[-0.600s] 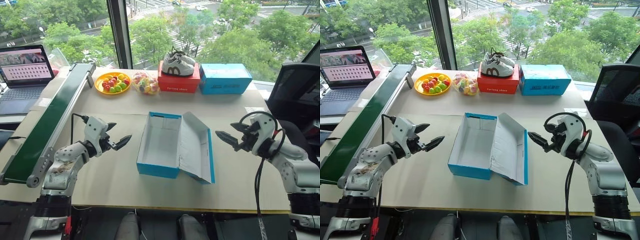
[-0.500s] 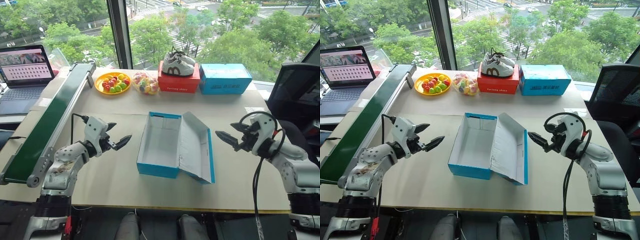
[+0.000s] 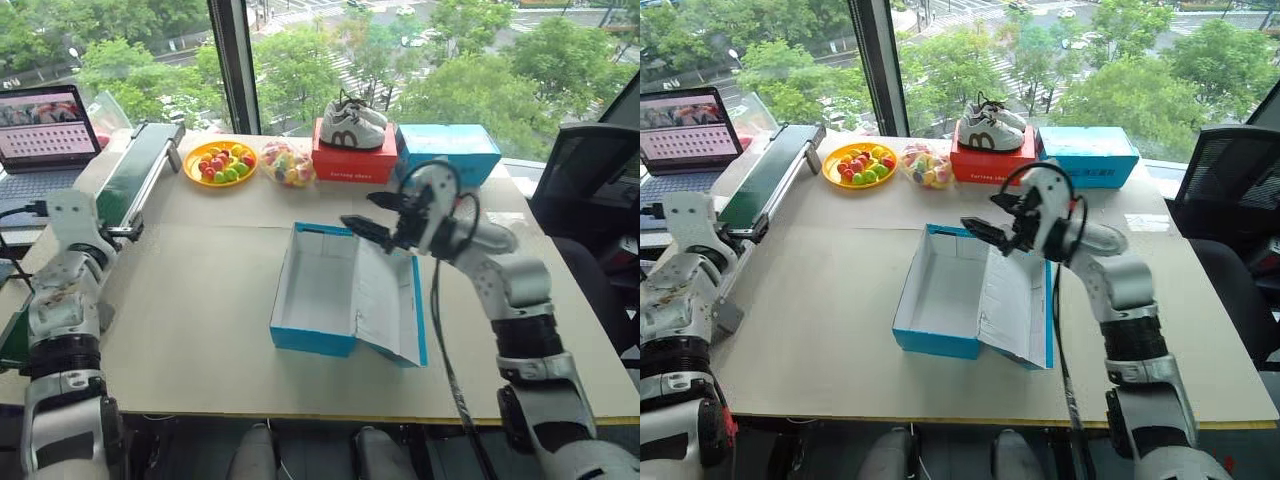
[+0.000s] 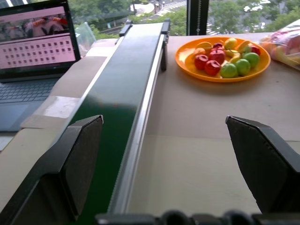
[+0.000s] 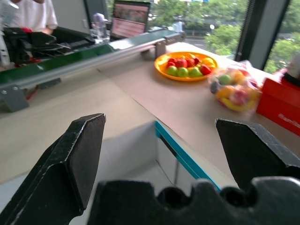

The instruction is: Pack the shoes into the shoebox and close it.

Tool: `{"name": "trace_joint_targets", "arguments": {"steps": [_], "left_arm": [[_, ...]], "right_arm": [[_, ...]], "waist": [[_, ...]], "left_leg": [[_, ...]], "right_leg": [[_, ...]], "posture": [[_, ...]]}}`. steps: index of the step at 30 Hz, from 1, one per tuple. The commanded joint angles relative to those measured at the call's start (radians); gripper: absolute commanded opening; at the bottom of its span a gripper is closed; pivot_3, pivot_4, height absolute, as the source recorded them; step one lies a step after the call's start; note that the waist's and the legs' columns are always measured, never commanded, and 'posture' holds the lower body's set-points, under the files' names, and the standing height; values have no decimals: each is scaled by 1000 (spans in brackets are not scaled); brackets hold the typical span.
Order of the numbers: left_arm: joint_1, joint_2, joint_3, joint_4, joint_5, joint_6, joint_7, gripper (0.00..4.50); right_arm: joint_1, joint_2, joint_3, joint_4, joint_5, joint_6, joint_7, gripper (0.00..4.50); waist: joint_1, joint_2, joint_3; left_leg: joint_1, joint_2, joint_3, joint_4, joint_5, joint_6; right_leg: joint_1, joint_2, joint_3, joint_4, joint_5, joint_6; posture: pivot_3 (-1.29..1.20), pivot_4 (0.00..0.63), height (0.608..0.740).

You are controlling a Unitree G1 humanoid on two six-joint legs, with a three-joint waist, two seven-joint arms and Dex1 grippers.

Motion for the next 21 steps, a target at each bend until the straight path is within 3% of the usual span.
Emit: {"name": "trace_joint_targets", "arguments": {"steps": [1, 12, 21], "left_arm": [[-50, 49, 21, 91, 21, -71, 12, 4500], [-150, 157, 18, 329, 34, -173, -20, 4500], [-131, 165, 60, 332, -24, -195, -105, 4500]], "right_arm": [[-38, 34, 26, 21, -25, -46, 14, 4439], [-32, 82, 40, 30, -49, -74, 34, 4439], [11, 110, 45, -56, -22, -28, 29, 4439]], "waist": [[12, -1, 0], [20, -2, 0], [17, -2, 0]], "left_leg": [[-3, 0, 0, 1, 1, -2], [-5, 1, 0, 1, 4, -6], [-5, 1, 0, 1, 4, -7]], "right_leg": [[-5, 0, 0, 4, 0, 0], [-10, 0, -1, 10, 1, -2], [-10, 0, -1, 10, 1, -2]], "posture": [[0, 150, 740], [0, 150, 740], [0, 150, 740]]}}
